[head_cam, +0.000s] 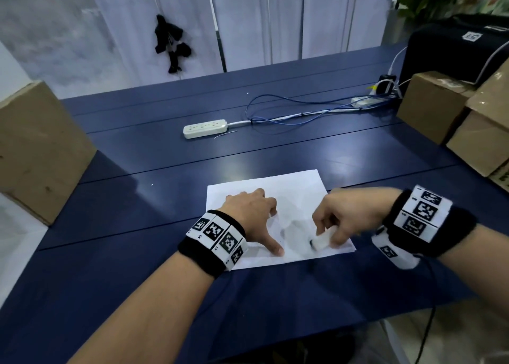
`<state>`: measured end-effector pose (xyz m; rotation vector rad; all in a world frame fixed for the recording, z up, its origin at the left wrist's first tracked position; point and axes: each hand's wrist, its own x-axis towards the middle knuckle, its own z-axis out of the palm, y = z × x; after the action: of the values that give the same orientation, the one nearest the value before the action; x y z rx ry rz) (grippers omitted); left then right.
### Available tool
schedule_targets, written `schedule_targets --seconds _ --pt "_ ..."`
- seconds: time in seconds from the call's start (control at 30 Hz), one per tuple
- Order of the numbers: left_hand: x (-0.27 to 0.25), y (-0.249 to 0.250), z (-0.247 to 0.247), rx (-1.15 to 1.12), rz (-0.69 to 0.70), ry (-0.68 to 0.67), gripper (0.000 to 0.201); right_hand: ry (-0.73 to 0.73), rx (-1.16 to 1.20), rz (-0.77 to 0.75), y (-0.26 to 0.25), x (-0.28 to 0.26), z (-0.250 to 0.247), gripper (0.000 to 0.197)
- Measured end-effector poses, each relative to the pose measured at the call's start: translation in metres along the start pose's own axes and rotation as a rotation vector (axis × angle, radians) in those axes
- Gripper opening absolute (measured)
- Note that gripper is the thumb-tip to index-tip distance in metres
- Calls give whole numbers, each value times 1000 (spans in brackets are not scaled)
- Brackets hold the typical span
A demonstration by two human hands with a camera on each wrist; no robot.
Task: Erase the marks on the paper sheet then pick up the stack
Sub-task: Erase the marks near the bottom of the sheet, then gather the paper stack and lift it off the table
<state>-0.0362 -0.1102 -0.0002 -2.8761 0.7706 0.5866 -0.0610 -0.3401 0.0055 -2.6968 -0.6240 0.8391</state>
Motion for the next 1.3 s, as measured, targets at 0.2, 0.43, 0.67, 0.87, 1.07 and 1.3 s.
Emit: schedule_targets --seconds 0.2,0.43,0.67,0.87,1.07,1.3 --pt "-5 -1 2 -36 -3 18 89 213 43 78 10 -18 0 27" --pt "-13 -2 9 -94 -12 66 87 584 132 491 61 -32 -4 21" --pt "-33 -32 5 -243 -122 266 77 530 54 690 63 -46 -11 22" --pt "-49 -80 22 -369 -413 296 59 536 50 687 48 -42 -4 36" --pt "-35 -78 25 -418 -590 177 47 473 201 551 1 -8 -12 42" --pt "-6 -52 12 -266 -572 146 60 444 162 644 -29 45 -11 43"
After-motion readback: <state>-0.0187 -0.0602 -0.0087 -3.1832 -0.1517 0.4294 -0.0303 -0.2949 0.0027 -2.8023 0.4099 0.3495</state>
